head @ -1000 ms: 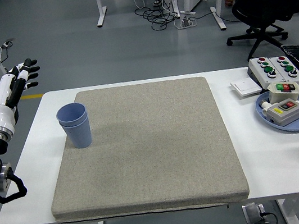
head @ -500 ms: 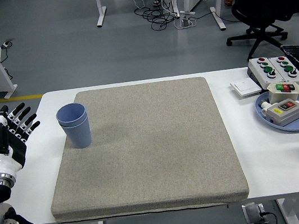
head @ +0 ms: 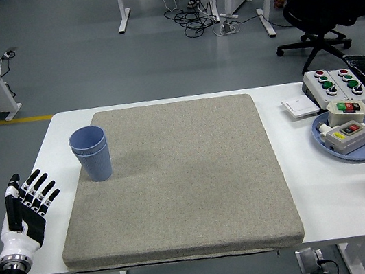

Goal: Push cup pick cup insert cup

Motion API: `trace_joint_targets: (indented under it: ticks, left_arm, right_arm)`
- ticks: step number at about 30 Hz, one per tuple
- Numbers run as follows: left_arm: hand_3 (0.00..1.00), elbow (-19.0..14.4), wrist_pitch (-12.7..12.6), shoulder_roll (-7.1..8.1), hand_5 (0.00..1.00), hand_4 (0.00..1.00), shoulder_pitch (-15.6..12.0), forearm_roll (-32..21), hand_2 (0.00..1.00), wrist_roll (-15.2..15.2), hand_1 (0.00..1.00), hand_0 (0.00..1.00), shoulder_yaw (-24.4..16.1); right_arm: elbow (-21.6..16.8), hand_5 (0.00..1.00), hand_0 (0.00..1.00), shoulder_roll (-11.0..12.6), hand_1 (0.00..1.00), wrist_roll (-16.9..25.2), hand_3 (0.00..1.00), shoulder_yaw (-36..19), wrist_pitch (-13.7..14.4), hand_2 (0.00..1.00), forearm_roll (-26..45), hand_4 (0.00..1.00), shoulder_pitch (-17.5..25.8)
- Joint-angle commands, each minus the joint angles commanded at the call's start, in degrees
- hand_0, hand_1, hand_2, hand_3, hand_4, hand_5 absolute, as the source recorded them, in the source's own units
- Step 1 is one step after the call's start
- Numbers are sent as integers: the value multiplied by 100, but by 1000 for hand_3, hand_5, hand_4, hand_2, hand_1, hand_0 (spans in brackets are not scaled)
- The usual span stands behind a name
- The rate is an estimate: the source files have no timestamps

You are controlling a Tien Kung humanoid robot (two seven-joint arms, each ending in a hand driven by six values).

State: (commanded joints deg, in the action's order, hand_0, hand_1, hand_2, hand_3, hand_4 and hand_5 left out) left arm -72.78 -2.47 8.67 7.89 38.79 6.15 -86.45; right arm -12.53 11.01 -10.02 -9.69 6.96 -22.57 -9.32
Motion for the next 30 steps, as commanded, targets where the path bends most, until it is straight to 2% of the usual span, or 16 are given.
trace_joint_targets:
  ticks: [11,30]
  left_arm:
    - [778,-118,-26,-44,998,620,47,-44,827,-2,797,749,78]
    - [772,-101,-96,-43,998,617,51,-60,821,22,799,753,80]
  right_arm:
    - [-2,391,730,14,669,26,597,64,1,706,71,166,-47]
    - [-1,389,730,17,669,9,597,52,-7,704,42,164,-79]
